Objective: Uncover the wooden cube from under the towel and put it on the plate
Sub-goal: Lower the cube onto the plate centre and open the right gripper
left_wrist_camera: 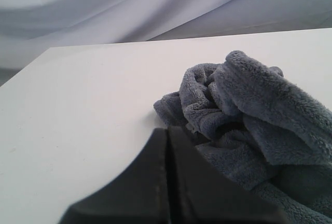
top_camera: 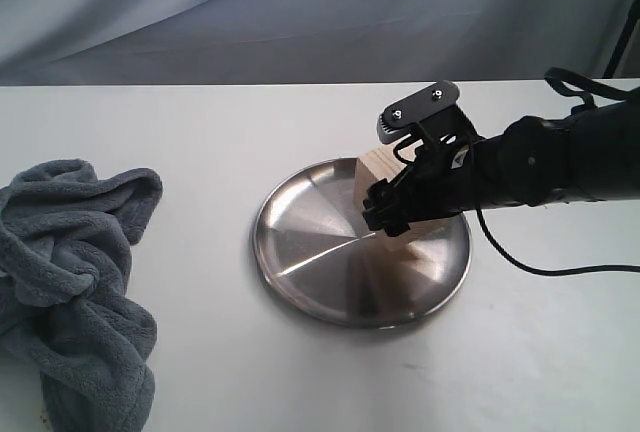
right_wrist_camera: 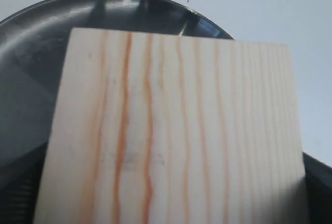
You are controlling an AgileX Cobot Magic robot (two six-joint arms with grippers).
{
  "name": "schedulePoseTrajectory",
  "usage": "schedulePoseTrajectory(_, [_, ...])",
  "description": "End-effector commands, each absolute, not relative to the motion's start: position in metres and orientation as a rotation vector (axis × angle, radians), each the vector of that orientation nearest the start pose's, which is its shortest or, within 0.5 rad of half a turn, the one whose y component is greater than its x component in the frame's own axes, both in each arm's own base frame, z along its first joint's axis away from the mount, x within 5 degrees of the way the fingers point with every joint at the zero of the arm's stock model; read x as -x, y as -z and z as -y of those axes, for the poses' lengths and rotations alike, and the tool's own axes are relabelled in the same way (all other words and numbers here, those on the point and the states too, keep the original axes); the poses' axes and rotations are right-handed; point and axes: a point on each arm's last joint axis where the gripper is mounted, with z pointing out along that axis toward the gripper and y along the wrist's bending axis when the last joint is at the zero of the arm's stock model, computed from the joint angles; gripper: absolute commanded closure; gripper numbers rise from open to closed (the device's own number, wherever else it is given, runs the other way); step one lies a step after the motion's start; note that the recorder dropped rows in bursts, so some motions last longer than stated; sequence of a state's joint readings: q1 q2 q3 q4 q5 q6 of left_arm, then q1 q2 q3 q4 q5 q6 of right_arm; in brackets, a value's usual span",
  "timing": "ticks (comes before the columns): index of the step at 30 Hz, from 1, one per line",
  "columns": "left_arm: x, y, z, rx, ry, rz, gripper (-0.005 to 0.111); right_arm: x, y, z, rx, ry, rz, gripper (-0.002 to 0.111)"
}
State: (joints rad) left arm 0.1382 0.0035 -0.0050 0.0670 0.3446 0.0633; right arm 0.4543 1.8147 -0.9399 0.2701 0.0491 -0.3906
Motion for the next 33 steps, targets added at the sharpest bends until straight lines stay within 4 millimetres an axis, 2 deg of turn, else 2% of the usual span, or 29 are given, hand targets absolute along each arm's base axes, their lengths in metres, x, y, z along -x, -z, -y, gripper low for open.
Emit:
schedulePoseTrajectory(1, [-0.053,-0.183,-0.009,0.033,-0.202,-1.824,0.107,-0.325,-0.166,-0.160,0.672,-0.168,-2.257,0.098])
schedulePoseTrajectory(6, [-0.053,-0.183,-0.009,0.033,-0.202,-1.824,0.107,-0.320,-0.166,-0.175,0.708,-0.183,-2.216,0.098])
schedulePoseTrajectory(10, [-0.053,-0.183,-0.009,0.033,-0.202,-1.824,0.107,-0.320,-0.149,-0.183,0.738,-0.178,-2.225,0.098])
schedulePoseTrajectory(16, [-0.053,-0.183,-0.009,0.033,-0.202,-1.824,0.107,-0.323,-0.145,-0.184,0.720,-0.175,-2.218,0.097])
schedulePoseTrajectory(23, [-0.053,-0.183,-0.009,0.033,-0.202,-1.824,0.107,-0.324,-0.126,-0.184,0.734,-0.163,-2.262,0.097])
schedulePoseTrajectory(33, [-0.053,-0.183,-0.009,0.033,-0.202,-1.824,0.107,-0.324,-0.127,-0.184,0.731,-0.162,-2.253,0.095])
